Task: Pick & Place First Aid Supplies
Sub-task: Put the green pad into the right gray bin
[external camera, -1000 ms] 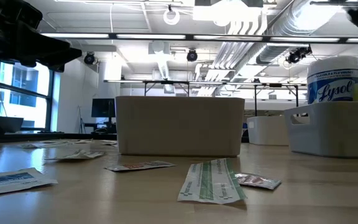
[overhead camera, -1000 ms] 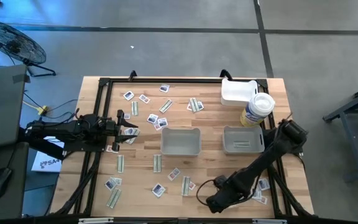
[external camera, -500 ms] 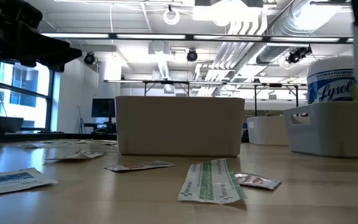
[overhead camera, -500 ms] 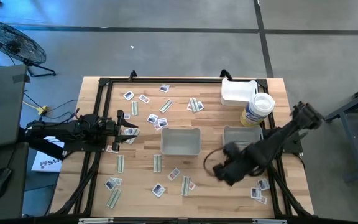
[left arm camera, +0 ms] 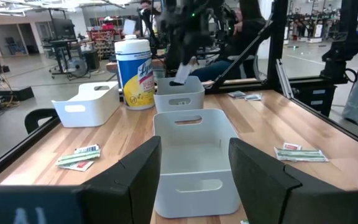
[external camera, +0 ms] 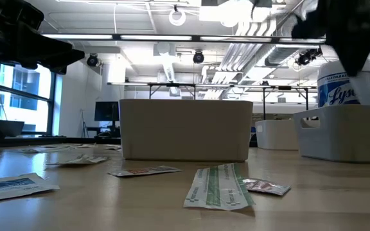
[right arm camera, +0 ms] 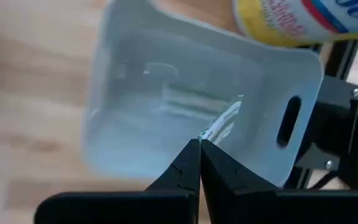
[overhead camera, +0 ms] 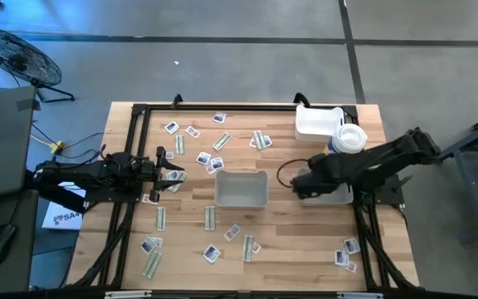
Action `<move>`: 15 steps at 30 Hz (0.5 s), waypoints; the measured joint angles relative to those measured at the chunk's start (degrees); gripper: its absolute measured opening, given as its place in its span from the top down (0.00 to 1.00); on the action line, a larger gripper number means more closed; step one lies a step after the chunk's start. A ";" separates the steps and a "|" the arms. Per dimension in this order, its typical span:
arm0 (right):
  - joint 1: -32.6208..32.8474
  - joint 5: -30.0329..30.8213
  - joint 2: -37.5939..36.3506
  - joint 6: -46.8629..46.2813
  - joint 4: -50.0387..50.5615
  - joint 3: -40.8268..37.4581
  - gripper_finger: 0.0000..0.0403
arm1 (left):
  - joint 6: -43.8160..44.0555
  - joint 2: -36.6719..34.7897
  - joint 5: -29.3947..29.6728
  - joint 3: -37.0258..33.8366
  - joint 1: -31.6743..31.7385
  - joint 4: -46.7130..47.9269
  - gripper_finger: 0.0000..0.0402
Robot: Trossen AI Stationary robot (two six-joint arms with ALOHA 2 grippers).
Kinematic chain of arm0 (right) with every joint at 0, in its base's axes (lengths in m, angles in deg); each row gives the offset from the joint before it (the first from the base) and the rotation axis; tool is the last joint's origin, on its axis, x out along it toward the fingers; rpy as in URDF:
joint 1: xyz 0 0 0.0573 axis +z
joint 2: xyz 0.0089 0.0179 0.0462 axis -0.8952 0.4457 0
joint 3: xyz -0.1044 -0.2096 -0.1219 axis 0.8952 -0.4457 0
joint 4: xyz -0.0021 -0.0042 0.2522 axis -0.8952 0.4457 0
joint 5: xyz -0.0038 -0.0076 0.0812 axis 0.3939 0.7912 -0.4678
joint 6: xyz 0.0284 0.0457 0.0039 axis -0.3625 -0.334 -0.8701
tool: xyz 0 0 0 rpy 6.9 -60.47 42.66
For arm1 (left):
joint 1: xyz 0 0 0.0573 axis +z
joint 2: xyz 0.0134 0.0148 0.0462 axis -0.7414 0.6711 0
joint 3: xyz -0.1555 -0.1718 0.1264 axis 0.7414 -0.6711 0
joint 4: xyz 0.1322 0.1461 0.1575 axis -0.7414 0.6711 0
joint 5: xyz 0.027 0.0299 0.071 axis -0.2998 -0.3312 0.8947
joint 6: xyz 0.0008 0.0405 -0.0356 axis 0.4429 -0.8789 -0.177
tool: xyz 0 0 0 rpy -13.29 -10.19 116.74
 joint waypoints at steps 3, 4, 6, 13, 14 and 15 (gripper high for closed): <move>-3.79 -0.58 0.00 3.34 -4.90 -4.91 0.99 | 0.00 -0.01 0.01 0.00 0.00 0.01 0.54; -4.84 -1.10 0.00 4.95 -7.04 -6.32 0.99 | 0.00 -0.02 0.02 0.00 0.01 0.00 0.54; -6.81 -2.79 0.00 7.80 -11.64 -9.05 0.99 | -0.02 -0.01 0.00 0.00 0.00 0.01 0.54; -11.27 -4.90 0.00 14.00 -22.52 -15.20 0.98 | -0.01 -0.02 0.00 0.00 0.01 0.02 0.54; -11.69 -4.93 0.00 14.56 -23.12 -15.47 0.97 | -0.02 -0.02 0.00 0.00 0.00 0.02 0.54; -12.01 -4.98 0.00 15.03 -23.51 -15.67 0.96 | -0.02 -0.02 0.00 0.00 0.00 0.02 0.54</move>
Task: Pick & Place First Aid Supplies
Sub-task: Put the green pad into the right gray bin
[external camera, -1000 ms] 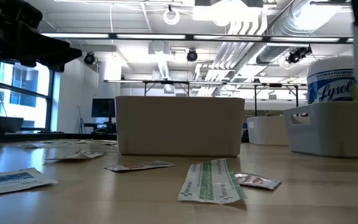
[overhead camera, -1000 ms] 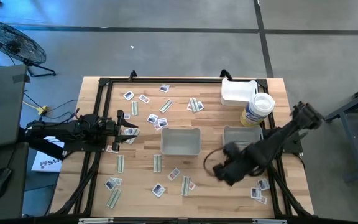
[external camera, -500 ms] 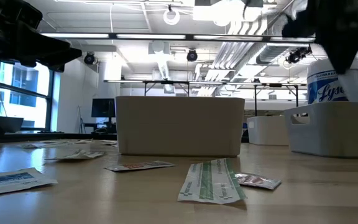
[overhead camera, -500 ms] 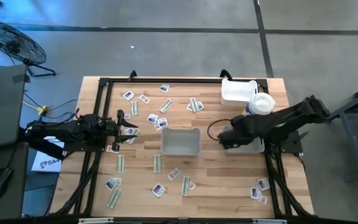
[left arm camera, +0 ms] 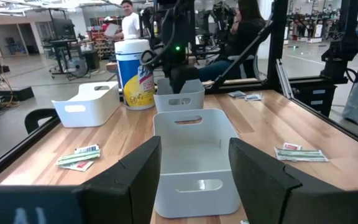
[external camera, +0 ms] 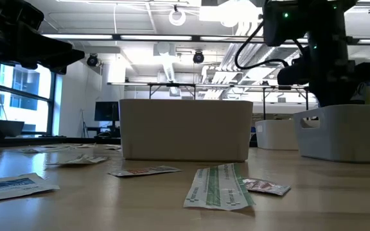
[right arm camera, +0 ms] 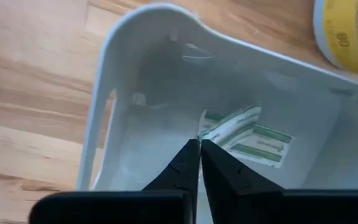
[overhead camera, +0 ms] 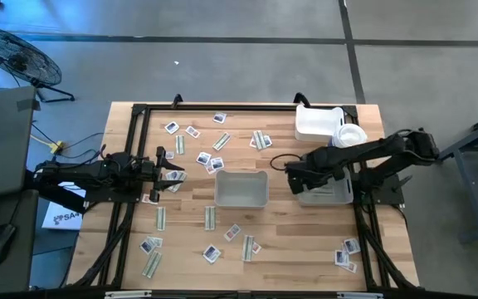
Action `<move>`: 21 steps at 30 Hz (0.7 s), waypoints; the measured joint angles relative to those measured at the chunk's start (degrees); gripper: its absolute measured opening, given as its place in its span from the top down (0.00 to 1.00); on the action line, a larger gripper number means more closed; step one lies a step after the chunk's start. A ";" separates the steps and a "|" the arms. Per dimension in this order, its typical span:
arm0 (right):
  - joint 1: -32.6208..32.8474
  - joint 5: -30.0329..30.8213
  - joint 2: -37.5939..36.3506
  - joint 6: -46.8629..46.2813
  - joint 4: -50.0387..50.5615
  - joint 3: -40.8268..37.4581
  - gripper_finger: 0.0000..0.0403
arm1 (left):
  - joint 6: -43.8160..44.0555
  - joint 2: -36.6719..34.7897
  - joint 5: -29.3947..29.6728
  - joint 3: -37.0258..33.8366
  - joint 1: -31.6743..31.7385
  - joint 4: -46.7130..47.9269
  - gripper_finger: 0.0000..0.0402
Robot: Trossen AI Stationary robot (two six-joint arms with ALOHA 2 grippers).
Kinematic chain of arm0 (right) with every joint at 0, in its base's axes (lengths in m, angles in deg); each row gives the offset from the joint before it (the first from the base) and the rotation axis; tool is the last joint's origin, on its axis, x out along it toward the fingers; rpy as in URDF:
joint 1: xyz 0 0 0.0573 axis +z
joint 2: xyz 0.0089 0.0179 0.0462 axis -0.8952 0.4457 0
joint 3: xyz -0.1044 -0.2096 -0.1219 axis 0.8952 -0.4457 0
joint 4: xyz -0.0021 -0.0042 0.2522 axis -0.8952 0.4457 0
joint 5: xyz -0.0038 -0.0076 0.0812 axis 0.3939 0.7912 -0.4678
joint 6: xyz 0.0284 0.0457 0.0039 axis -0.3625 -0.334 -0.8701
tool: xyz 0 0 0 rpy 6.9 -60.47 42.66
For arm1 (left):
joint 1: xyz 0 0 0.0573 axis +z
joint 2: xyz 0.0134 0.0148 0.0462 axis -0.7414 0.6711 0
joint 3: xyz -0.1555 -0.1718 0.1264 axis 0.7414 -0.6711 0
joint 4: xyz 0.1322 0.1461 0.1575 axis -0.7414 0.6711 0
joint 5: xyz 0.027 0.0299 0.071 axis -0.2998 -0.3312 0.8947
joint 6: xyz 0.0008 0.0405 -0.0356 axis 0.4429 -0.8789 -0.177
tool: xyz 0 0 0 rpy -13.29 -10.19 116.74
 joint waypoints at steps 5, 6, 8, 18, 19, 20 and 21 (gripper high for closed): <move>-0.85 -0.09 0.00 1.86 -0.17 0.27 0.86 | 0.00 0.00 0.00 0.00 0.00 -0.02 0.54; -0.85 -0.12 0.00 1.90 -0.15 0.29 0.84 | 0.02 0.02 0.00 0.00 0.02 -0.02 0.54; -0.85 -0.09 0.00 1.91 -0.13 0.29 0.80 | 0.01 0.01 0.00 0.00 0.01 0.00 0.54; 2.28 -2.60 0.00 0.45 6.67 8.60 0.78 | 0.00 0.02 0.01 0.00 0.00 0.00 0.54; 3.24 -1.43 0.00 0.41 7.37 10.73 0.78 | 0.01 0.02 0.01 0.00 0.00 0.00 0.54; 4.33 0.18 -0.02 0.37 7.72 12.72 0.78 | 0.02 0.02 0.00 0.00 0.00 0.00 0.54; 5.67 2.10 -0.02 0.28 7.69 14.78 0.78 | 0.02 0.02 0.00 0.00 0.02 0.00 0.54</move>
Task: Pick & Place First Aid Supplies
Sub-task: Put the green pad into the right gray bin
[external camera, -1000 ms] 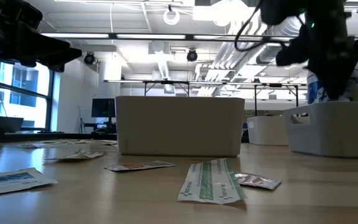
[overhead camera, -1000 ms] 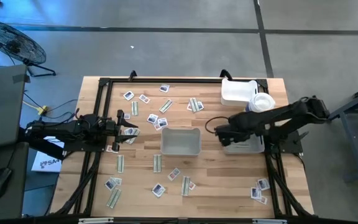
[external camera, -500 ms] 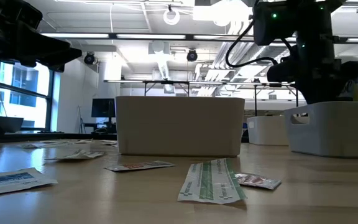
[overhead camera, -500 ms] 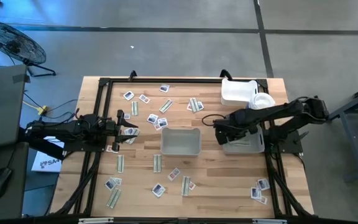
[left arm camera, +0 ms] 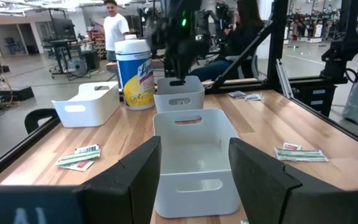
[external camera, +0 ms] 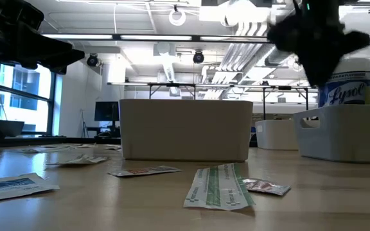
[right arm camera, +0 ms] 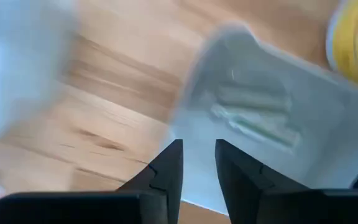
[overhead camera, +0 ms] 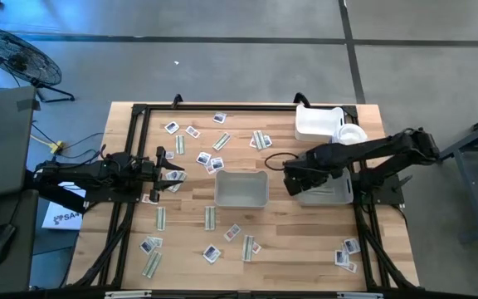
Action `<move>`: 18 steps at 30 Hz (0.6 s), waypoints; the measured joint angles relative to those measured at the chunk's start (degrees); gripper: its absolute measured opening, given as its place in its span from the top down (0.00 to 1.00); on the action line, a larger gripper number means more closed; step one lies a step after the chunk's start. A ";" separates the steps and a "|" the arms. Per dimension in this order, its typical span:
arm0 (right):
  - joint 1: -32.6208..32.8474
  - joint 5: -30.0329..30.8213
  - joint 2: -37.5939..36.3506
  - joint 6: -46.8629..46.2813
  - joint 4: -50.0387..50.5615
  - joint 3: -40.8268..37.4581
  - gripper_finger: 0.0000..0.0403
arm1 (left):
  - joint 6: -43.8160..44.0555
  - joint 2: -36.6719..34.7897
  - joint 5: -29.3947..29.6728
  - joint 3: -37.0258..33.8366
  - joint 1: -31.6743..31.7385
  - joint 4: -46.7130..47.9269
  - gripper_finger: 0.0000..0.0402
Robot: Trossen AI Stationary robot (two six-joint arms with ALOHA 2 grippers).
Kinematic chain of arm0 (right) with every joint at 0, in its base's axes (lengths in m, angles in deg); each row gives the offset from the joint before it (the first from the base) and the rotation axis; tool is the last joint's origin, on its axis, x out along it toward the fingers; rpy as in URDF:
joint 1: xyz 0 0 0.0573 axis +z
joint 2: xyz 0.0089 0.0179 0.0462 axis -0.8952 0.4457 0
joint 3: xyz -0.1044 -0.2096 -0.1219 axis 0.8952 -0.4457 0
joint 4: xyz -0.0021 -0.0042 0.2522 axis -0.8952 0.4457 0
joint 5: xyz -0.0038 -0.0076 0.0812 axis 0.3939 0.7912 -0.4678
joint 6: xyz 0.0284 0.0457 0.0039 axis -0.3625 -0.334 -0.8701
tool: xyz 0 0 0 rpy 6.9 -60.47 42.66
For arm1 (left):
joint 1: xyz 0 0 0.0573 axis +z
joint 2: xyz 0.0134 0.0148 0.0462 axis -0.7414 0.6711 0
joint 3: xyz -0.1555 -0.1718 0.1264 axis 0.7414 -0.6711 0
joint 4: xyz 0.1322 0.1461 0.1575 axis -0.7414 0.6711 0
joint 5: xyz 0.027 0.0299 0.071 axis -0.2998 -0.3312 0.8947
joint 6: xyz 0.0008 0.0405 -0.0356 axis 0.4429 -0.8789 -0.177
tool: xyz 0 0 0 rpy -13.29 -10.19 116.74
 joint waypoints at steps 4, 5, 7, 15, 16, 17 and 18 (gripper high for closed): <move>6.85 8.85 0.24 3.90 -5.88 5.96 0.78 | 0.00 -0.01 0.01 0.00 -0.01 0.00 0.54; 8.87 10.84 0.41 6.61 -8.84 6.47 0.78 | 0.00 -0.02 0.00 0.00 -0.01 -0.01 0.54; 12.99 14.33 1.37 11.97 -16.22 6.16 0.78 | -0.01 -0.02 0.01 0.00 -0.01 -0.01 0.54; 25.30 16.62 10.64 33.60 -55.78 -2.30 0.78 | -0.02 0.00 0.00 0.00 -0.01 0.00 0.54; 26.15 16.13 12.20 35.85 -60.14 -3.21 0.78 | -0.01 -0.01 0.00 0.00 -0.01 -0.02 0.54; 26.89 15.87 13.83 38.03 -63.97 -4.03 0.78 | -0.01 -0.01 0.00 0.00 -0.01 0.00 0.54; 27.43 15.75 15.39 39.78 -67.43 -4.87 0.78 | -0.02 0.00 0.00 0.00 -0.02 0.00 0.54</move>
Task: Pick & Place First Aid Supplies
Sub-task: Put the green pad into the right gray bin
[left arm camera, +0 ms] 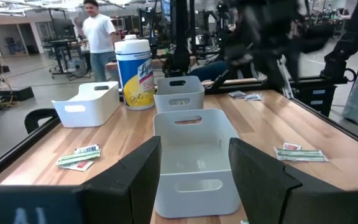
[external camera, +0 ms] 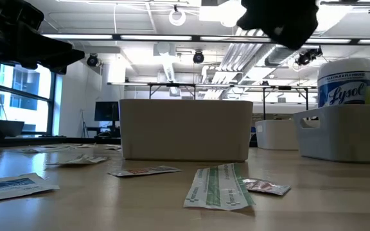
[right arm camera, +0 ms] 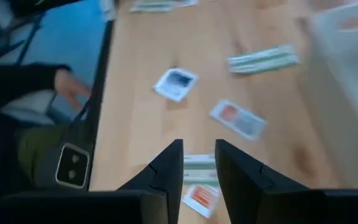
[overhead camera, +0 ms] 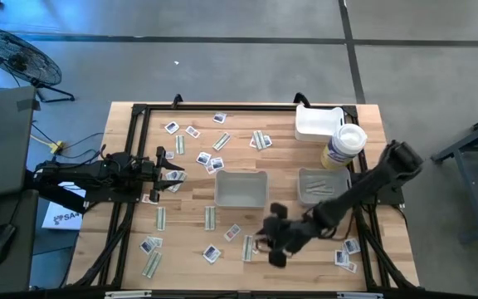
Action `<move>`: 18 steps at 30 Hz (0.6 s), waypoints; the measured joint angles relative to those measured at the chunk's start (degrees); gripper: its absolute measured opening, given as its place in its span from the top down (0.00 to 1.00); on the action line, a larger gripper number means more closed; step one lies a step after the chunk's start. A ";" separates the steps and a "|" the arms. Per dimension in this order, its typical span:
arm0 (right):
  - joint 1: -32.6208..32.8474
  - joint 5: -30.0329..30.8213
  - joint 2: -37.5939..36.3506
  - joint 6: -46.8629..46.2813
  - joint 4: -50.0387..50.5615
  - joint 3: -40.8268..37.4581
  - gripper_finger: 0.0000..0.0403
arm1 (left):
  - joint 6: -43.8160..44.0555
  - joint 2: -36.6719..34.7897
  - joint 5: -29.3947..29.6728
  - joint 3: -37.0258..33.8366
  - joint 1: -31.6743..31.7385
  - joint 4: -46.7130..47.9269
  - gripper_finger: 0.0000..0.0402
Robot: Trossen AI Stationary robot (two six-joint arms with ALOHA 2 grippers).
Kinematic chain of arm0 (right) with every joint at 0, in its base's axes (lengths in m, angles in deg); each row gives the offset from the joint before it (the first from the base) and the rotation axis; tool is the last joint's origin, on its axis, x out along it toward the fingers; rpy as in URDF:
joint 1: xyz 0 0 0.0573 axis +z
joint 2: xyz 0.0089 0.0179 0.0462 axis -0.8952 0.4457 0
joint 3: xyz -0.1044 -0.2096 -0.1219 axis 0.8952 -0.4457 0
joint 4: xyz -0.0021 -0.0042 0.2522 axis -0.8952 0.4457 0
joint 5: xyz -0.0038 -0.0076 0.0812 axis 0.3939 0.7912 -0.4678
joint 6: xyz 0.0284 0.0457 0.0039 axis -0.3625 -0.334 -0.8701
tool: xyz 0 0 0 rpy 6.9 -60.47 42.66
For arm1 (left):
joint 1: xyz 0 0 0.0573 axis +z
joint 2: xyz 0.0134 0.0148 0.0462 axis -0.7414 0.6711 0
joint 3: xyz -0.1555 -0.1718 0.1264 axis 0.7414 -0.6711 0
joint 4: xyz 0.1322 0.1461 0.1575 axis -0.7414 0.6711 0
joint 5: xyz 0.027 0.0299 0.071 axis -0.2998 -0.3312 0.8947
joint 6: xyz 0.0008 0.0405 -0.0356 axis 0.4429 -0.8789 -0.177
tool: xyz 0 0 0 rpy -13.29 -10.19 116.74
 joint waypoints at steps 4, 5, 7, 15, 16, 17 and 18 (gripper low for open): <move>0.76 0.59 6.10 4.06 -8.94 -2.43 0.78 | 0.02 -0.01 0.00 0.00 0.02 0.00 0.54; 0.60 1.12 7.62 4.04 -9.76 -2.48 0.78 | 0.01 -0.01 0.01 0.00 0.00 0.00 0.54; -0.10 1.43 10.55 3.78 -11.44 -2.48 0.78 | 0.00 -0.01 0.01 0.00 0.01 0.00 0.54; -2.47 3.30 13.96 3.60 -12.60 -2.48 0.76 | 0.01 -0.01 0.01 0.00 0.01 0.00 0.54; -2.49 3.28 13.96 4.28 -12.60 -2.48 0.76 | 0.01 -0.02 0.00 0.00 0.01 -0.01 0.54; -2.49 3.24 13.98 4.93 -12.54 -2.48 0.76 | 0.01 -0.02 0.01 0.00 0.01 -0.01 0.54; -2.47 3.22 13.98 5.55 -12.51 -2.48 0.76 | 0.02 -0.02 0.00 0.00 0.00 0.00 0.54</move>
